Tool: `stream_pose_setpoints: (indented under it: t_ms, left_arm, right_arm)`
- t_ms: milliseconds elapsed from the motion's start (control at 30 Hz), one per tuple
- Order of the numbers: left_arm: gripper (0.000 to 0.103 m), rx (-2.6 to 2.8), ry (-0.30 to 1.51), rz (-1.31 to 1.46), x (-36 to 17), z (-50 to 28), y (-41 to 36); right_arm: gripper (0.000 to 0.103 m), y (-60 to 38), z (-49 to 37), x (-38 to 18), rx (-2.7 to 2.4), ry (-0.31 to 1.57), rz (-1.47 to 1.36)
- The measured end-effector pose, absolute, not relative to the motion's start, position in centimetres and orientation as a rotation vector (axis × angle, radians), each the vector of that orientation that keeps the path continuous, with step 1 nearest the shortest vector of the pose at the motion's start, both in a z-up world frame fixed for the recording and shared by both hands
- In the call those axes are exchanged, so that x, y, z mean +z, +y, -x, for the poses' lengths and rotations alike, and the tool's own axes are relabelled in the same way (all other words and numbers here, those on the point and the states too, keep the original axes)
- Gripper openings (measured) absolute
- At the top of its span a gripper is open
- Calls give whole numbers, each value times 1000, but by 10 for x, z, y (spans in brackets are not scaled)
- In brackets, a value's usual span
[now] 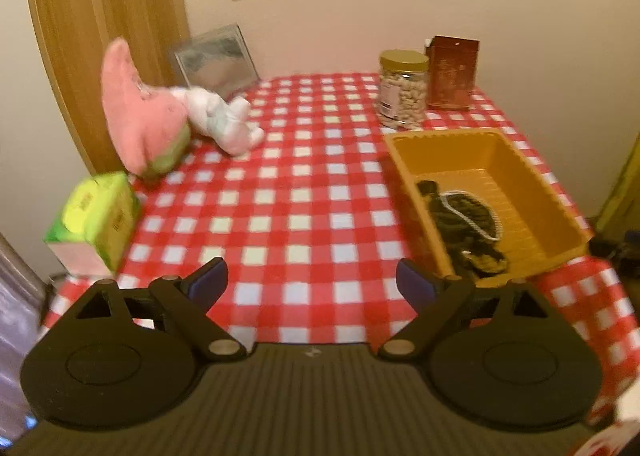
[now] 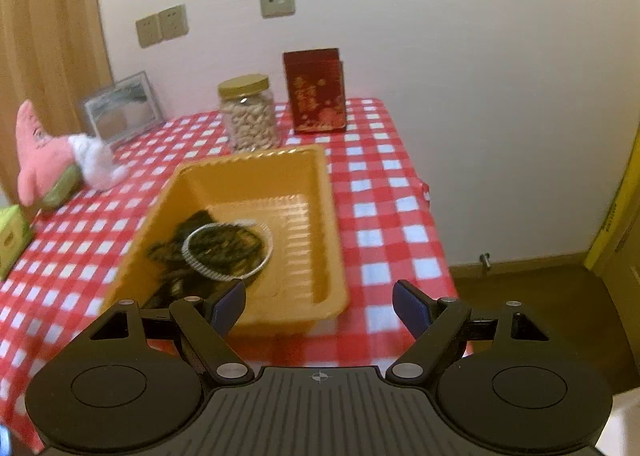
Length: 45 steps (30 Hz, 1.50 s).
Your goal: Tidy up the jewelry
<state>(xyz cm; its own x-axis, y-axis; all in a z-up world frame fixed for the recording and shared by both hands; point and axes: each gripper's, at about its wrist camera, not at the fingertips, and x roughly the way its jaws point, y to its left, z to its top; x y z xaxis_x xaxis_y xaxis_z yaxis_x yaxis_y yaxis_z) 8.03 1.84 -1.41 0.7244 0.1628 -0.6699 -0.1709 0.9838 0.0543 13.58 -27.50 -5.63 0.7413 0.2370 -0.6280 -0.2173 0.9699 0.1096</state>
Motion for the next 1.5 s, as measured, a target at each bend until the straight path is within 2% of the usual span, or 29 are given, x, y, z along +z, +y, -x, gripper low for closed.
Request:
stream_pose_setpoints:
  t_ms: [100,567,933,1500]
  left_arm:
    - [90,128,759,63,-10,-73,26]
    - [90,-10,854,17,-6,-24,46]
    - [89,-33,909,52,-17,7,74]
    - [89,-62,914,75,-20,26,88]
  right_arm:
    - [80,-252,-114,-48,269,713,32]
    - [80,-187,-51,-12,326,822,-118]
    - [80,-155,-15,-16,317,917,-147]
    - [80,-130,6,-21,314,956,-140]
